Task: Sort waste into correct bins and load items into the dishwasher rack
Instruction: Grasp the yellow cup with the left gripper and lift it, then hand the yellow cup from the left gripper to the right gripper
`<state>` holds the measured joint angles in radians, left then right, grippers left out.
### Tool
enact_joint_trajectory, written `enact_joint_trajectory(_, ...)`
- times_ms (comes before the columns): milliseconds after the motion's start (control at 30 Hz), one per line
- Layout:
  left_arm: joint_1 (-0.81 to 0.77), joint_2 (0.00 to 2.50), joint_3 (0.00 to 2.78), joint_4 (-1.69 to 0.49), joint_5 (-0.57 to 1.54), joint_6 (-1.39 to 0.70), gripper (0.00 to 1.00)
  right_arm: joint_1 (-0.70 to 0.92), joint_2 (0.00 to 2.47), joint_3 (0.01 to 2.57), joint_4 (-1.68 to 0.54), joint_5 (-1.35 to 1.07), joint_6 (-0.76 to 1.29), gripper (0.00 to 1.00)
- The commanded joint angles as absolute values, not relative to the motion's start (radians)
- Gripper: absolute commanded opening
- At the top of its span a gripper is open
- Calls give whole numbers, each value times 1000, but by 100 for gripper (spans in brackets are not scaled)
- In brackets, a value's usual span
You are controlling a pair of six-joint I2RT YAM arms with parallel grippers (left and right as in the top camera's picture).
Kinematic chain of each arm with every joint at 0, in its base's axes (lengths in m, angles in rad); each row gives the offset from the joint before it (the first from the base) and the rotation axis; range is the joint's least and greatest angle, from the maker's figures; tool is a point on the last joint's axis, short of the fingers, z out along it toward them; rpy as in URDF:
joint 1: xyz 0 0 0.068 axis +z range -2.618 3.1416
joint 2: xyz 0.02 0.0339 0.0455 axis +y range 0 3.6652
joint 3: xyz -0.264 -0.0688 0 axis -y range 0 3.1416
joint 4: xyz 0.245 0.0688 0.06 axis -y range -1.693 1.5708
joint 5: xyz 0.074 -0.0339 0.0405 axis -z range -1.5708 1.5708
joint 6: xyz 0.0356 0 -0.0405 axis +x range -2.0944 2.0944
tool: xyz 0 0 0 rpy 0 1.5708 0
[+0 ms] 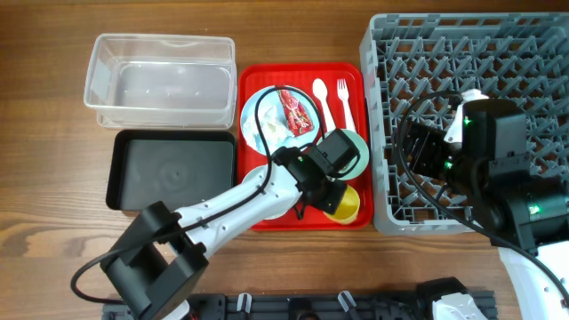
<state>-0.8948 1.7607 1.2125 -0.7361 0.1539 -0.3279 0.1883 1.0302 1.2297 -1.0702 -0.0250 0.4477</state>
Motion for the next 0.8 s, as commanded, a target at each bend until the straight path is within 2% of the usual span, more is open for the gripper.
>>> enact_joint_trajectory(0, -819, 1642, 1240, -810, 357, -329, 4, 192, 991, 1251, -1055, -91, 399, 91)
enact_joint_trajectory(133, -593, 1487, 1245, -825, 721, -277, 4, 192, 971, 1251, -1046, -183, 345, 91)
enact_joint_trajectory(200, -455, 1436, 1245, -797, 920, -263, 4, 192, 971, 1251, -1010, -358, 238, 90)
enact_joint_trajectory(267, -287, 1417, 1245, -730, 1221, -231, 4, 192, 976, 1251, -950, -645, 88, 89)
enact_joint_trajectory(367, -168, 1427, 1245, -670, 1523, -232, 4, 192, 994, 1251, -898, -802, 67, 89)
enact_joint_trajectory(600, -154, 1427, 1245, -672, 1577, -258, 4, 192, 1045, 1251, -717, -1077, 83, 93)
enact_joint_trajectory(767, -181, 1427, 1245, -665, 1577, -258, 4, 246, 1078, 1251, -617, -1097, 160, 93)
